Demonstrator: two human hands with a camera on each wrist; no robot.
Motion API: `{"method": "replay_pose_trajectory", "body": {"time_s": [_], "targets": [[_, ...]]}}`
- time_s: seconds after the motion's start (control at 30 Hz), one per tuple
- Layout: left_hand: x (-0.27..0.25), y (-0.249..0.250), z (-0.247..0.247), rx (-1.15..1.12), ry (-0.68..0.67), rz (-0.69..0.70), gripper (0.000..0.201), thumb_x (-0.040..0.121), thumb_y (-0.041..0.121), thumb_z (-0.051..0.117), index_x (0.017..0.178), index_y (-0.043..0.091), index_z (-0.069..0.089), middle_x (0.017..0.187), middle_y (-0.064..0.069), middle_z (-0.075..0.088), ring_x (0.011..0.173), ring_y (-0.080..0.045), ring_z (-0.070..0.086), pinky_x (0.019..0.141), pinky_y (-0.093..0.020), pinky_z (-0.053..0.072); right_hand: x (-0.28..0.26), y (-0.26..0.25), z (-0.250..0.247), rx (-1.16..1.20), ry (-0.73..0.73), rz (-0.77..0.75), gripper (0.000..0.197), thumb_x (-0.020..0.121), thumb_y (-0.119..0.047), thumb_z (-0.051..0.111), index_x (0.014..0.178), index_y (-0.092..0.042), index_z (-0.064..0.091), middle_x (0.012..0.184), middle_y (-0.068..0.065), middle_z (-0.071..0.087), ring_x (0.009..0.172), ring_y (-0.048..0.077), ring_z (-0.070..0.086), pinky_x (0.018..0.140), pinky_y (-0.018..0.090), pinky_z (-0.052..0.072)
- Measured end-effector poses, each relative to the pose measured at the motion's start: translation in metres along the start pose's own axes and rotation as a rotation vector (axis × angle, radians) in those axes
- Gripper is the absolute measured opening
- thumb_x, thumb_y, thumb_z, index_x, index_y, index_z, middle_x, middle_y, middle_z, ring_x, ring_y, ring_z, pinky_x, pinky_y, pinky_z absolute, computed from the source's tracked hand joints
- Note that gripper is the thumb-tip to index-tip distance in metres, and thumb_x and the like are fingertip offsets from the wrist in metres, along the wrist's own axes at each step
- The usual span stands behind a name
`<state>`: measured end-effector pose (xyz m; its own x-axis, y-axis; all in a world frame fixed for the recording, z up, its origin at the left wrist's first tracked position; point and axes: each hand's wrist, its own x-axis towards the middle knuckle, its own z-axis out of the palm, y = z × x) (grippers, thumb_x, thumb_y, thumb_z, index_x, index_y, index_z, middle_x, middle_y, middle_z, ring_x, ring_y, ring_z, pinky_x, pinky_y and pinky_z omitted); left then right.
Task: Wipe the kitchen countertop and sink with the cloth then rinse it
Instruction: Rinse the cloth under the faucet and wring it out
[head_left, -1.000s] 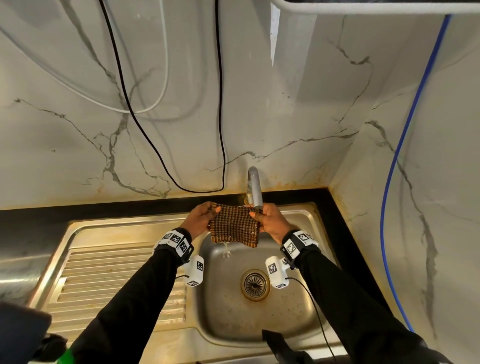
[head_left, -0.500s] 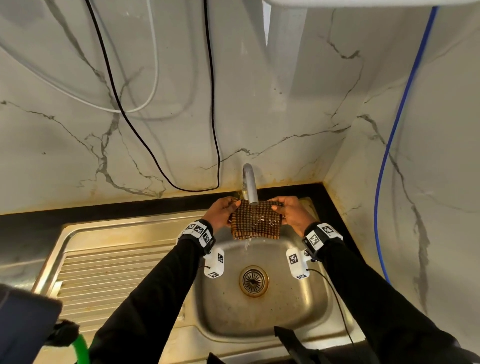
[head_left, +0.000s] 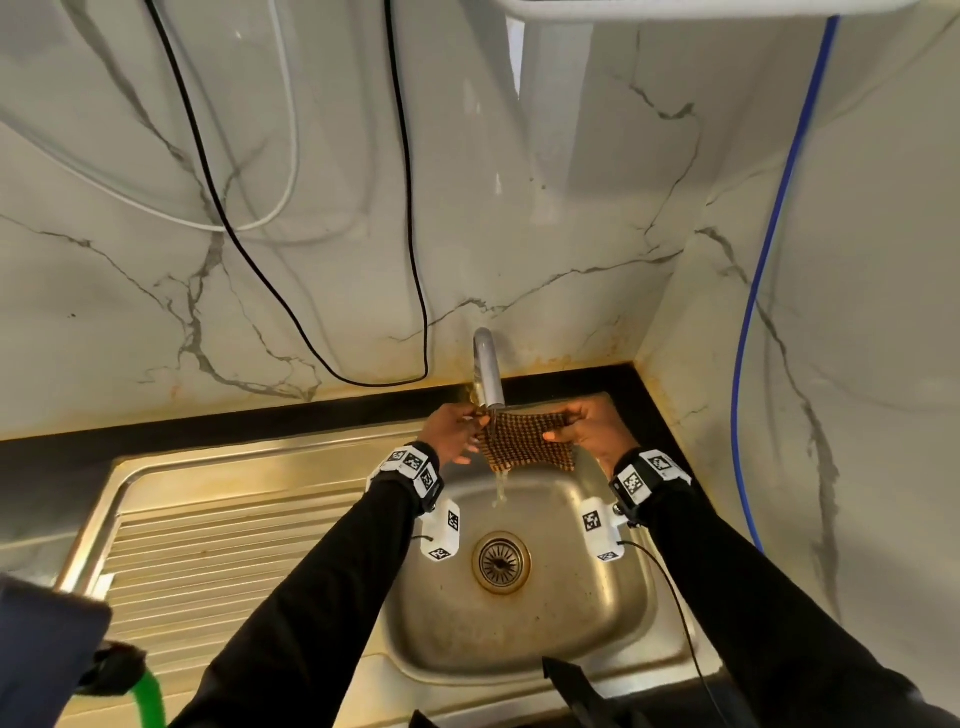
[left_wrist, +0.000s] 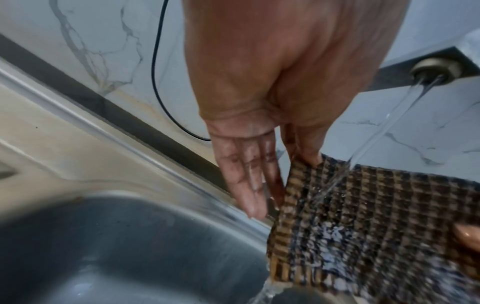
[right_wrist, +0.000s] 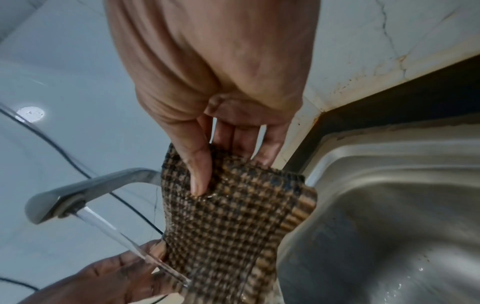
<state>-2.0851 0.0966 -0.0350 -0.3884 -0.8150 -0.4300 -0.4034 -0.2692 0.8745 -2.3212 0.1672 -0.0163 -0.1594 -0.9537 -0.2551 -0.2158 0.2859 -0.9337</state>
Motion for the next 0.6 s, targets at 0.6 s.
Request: {"method": "replay_pose_trajectory", "body": {"time_s": [0.6], "targets": [[-0.006, 0.018, 0.043, -0.564, 0.099, -0.022, 0.018, 0.092, 0.007, 0.073, 0.099, -0.01, 0.069, 0.093, -0.031, 0.074, 0.087, -0.04, 0.076, 0.072, -0.038, 0.065, -0.011, 0.019, -0.022, 0.249, 0.159, -0.029, 0.026, 0.076, 0.028, 0.064, 0.092, 0.009, 0.073, 0.1, 0.029, 0.072, 0.094, 0.033, 0.071, 0.077, 0.027, 0.062]]}}
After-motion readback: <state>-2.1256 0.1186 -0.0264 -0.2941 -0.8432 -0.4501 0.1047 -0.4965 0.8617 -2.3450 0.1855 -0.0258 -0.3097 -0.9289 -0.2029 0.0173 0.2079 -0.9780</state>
